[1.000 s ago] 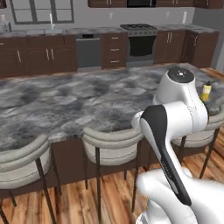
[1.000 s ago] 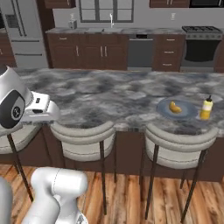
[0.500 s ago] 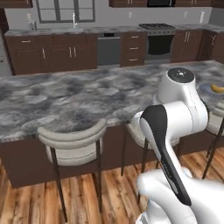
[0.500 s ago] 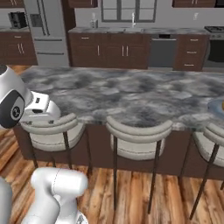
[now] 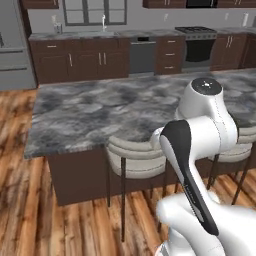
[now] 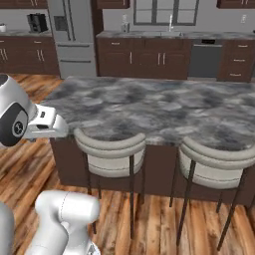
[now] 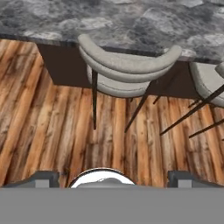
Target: Move the hot dog bun to the plate on the dining table and place the condiment next to that plate. Then navigate to the fridge and take the sausage and place it on the plate as well.
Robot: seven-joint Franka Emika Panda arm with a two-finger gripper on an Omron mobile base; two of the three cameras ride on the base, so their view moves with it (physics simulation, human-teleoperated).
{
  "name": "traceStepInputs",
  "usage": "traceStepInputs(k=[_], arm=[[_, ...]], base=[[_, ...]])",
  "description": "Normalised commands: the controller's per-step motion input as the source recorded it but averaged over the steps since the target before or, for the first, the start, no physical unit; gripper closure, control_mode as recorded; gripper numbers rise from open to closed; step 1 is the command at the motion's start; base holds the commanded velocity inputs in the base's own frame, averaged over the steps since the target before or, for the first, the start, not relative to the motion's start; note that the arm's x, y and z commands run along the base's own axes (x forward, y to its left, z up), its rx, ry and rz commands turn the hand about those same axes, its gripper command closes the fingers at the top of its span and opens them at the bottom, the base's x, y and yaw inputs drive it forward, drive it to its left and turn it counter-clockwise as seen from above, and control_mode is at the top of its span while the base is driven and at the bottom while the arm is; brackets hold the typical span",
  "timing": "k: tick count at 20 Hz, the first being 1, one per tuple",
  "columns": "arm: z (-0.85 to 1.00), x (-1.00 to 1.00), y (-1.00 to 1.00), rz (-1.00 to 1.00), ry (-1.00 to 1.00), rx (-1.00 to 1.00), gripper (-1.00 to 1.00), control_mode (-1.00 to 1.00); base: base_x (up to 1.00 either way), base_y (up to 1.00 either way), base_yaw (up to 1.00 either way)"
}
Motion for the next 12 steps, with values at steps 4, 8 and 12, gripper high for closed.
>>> traceStepInputs(k=[4,8,12], arm=[[0.00,0.00,0.00,0.00,0.00,0.00,-1.00,1.00],[0.00,0.00,0.00,0.00,0.00,0.00,-1.00,1.00],[0.00,0.00,0.00,0.00,0.00,0.00,-1.00,1.00]], base=[[0.00,1.00,0.01],[0.00,1.00,0.00],[0.00,1.00,0.01]])
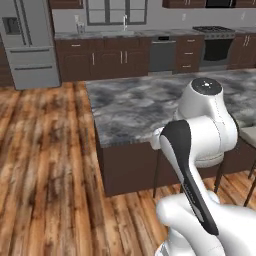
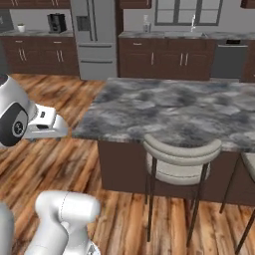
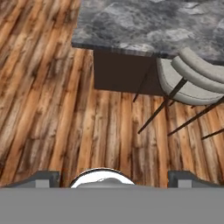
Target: Move the hot dog bun to the plate on the dining table and place the condiment next to that plate. Then navigate to the fridge and take the sausage and place it on the plate as well.
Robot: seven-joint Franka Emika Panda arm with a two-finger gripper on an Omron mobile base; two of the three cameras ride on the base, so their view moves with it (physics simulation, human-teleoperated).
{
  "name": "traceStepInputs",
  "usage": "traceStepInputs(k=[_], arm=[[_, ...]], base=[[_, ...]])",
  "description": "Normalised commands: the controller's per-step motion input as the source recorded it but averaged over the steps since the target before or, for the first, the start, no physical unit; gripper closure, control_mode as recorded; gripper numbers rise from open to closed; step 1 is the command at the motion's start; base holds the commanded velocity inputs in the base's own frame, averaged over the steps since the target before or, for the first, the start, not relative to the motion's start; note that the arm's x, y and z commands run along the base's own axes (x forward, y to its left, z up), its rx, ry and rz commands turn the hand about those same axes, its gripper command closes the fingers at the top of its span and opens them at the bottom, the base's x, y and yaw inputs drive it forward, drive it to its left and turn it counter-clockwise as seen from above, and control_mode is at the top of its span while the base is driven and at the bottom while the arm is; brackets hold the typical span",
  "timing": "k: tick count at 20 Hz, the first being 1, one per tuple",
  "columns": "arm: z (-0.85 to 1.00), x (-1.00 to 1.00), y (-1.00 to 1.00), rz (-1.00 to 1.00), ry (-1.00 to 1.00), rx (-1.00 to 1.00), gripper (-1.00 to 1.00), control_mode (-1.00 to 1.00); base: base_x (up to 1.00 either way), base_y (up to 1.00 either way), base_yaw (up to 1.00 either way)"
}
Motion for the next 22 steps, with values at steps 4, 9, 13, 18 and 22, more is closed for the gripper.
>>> traceStepInputs(k=[4,9,13,18,22], arm=[[0.00,0.00,0.00,0.00,0.00,0.00,-1.00,1.00],[0.00,0.00,0.00,0.00,0.00,0.00,-1.00,1.00],[0.00,0.00,0.00,0.00,0.00,0.00,-1.00,1.00],[0.00,0.00,0.00,0.00,0.00,0.00,-1.00,1.00],[0.00,0.00,0.00,0.00,0.00,0.00,-1.00,1.00]], base=[[0.00,1.00,0.00],[0.00,1.00,0.00],[0.15,1.00,0.00],[0.44,1.00,0.00],[0.81,1.00,0.00]])
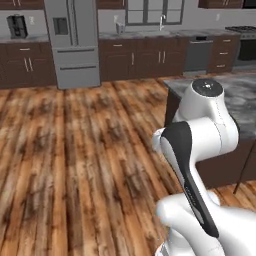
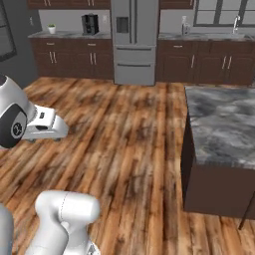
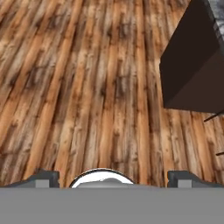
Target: Move the hot dog bun to the plate on the dining table and place the condiment next to that plate. Then navigate to the fridge and take the sausage and place it on the plate as well.
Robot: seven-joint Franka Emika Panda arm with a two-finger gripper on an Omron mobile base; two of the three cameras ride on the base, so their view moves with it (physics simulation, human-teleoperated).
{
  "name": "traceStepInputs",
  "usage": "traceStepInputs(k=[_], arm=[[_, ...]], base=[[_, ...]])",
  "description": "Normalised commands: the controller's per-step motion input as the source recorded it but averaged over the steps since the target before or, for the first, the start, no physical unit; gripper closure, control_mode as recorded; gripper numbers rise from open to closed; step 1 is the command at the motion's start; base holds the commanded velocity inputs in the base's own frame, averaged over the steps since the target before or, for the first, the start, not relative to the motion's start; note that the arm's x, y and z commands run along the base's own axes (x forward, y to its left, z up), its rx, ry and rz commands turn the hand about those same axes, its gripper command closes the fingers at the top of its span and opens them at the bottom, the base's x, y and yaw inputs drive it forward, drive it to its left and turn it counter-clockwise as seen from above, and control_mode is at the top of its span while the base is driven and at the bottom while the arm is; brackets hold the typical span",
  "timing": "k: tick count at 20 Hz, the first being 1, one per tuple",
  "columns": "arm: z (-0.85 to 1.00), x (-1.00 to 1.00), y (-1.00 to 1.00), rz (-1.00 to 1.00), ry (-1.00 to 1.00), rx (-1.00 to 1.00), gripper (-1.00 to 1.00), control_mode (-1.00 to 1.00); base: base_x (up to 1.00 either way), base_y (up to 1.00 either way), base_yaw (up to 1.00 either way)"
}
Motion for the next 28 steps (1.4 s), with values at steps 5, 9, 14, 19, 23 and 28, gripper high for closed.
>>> traceStepInputs(k=[5,9,14,19,23,28], arm=[[0.00,0.00,0.00,0.00,0.00,0.00,-1.00,1.00],[0.00,0.00,0.00,0.00,0.00,0.00,-1.00,1.00],[0.00,0.00,0.00,0.00,0.00,0.00,-1.00,1.00],[0.00,0.00,0.00,0.00,0.00,0.00,-1.00,1.00],[0.00,0.00,0.00,0.00,0.00,0.00,-1.00,1.00],[0.00,0.00,0.00,0.00,0.00,0.00,-1.00,1.00]], base=[[1.00,0.90,0.00],[1.00,0.42,-0.02],[1.00,0.05,-0.05],[1.00,0.09,-0.07],[1.00,0.11,-0.05],[1.00,0.08,-0.05]])
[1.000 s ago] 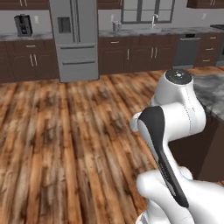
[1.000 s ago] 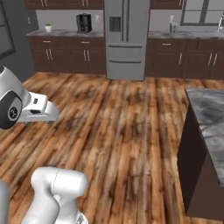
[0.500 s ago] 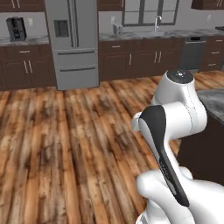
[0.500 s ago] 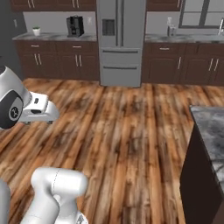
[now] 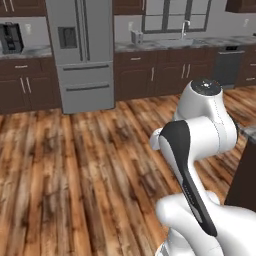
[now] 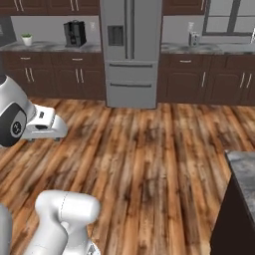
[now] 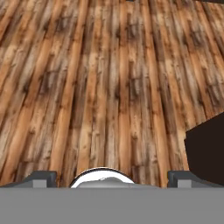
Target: Move the hot dog bun to the plate on the dining table and place the condiment next to that plate. Then navigate to the fridge and take the sausage and place it on the plate as well.
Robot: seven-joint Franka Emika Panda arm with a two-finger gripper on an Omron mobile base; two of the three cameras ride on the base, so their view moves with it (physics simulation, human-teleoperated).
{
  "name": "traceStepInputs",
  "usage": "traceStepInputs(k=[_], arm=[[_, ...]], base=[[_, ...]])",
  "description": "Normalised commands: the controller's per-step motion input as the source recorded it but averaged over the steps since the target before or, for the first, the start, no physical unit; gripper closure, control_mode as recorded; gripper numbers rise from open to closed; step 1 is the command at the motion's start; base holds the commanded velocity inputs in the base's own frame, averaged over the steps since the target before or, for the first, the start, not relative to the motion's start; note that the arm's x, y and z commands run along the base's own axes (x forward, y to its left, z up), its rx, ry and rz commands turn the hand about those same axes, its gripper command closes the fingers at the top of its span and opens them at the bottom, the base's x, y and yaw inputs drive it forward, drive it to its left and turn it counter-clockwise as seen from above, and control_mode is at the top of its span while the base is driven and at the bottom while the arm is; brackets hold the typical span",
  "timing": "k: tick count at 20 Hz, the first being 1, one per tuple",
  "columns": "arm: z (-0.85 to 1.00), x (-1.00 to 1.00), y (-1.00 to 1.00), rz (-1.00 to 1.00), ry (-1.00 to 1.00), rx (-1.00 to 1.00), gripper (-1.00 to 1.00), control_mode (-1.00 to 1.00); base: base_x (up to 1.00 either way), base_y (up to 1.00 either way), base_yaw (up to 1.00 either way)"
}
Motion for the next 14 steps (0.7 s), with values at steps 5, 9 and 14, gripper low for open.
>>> traceStepInputs(k=[5,9,14], arm=[[0.00,0.00,0.00,0.00,0.00,0.00,-1.00,1.00],[0.00,0.00,0.00,0.00,0.00,0.00,-1.00,1.00],[0.00,0.00,0.00,0.00,0.00,0.00,-1.00,1.00]], base=[[1.00,0.07,-0.05],[1.00,0.05,-0.05],[1.00,0.10,-0.04]])
